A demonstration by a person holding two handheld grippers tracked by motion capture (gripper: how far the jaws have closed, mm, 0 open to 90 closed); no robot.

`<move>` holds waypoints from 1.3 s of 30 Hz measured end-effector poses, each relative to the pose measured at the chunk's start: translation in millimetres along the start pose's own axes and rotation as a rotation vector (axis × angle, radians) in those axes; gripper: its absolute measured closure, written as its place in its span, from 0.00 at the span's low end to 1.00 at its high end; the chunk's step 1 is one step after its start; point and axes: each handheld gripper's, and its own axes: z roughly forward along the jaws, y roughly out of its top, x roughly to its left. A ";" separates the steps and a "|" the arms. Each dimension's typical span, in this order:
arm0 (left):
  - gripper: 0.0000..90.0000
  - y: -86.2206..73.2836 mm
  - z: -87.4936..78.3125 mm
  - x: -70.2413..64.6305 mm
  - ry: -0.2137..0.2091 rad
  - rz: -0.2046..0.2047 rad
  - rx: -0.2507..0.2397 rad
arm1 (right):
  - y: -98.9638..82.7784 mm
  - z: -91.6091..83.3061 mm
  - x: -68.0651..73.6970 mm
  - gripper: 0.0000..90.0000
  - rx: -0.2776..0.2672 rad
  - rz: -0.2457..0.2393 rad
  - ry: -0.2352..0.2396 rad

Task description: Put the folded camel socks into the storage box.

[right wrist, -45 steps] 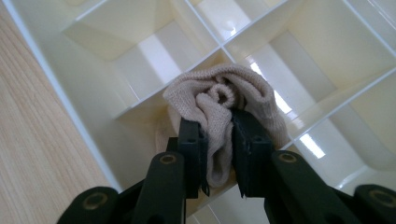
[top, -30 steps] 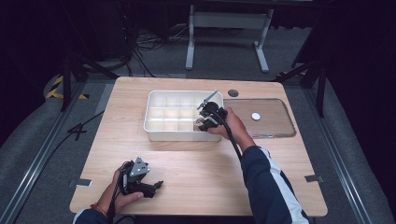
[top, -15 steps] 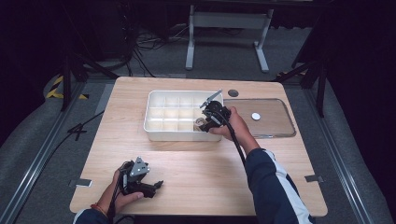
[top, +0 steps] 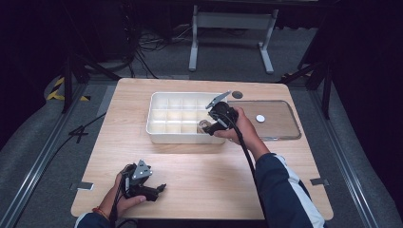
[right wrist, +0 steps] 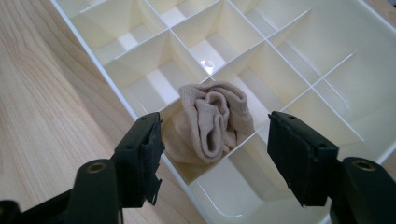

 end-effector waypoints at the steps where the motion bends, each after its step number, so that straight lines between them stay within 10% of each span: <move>1: 0.14 0.0 0.0 0.0 0.001 0.001 -0.001 | -0.5 -1.9 0.9 0.38 -0.004 -0.006 0.000; 39: 0.14 0.2 0.0 0.4 0.003 0.004 0.002 | -56.6 -53.0 14.8 0.32 -0.019 -0.115 -0.065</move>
